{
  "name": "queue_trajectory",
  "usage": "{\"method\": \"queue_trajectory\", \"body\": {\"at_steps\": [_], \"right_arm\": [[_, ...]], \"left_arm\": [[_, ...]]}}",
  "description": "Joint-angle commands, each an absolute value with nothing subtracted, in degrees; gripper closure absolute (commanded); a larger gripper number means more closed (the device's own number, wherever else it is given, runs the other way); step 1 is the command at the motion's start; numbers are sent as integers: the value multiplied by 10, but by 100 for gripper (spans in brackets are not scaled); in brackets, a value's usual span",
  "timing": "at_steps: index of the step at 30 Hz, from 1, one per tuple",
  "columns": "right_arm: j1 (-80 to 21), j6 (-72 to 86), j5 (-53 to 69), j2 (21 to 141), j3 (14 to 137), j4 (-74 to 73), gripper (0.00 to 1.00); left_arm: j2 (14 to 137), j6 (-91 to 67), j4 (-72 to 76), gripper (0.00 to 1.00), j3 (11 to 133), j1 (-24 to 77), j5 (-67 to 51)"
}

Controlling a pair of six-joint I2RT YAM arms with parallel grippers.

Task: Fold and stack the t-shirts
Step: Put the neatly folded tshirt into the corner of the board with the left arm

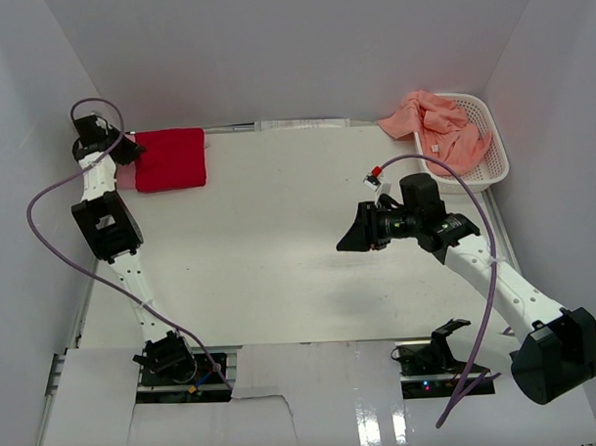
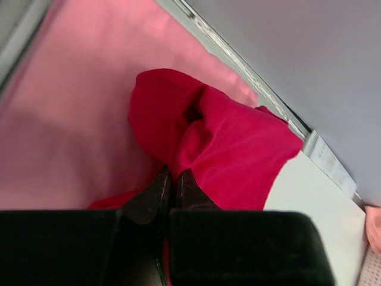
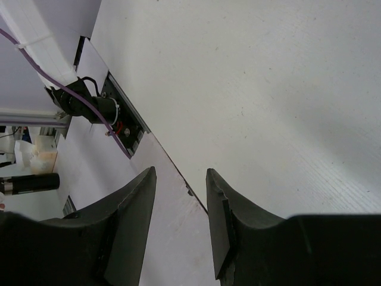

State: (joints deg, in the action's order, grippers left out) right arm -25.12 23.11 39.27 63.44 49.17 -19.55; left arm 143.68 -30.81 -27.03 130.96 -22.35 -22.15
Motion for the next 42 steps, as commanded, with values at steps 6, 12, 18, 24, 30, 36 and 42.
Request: {"method": "queue_trajectory", "body": {"at_steps": [6,12,18,24,30,36,42], "right_arm": [[-249,238,410,623,481,-178,55],[-249,246,414,621,475,-170,55],[-249,241,403,613,476,-185,54],[-250,243,399,611,472,-179,54],[-250,218,375,622,503,-199,54],[-250,177,322,627,533,-233,54],[-250,160,328,632,548,-236,51]], "left_arm": [[1385,-280,-256,90,1327,-228,-114],[1392,-282,-253,59,1354,-228,-108],[1369,-291,-219,30,1332,-221,-134],[1281,-277,-222,2,1305,-214,-112],[1105,-253,-223,2,1149,-167,-61],[899,-223,-220,2,939,-131,20],[753,-226,-228,2,741,-128,-42]]}}
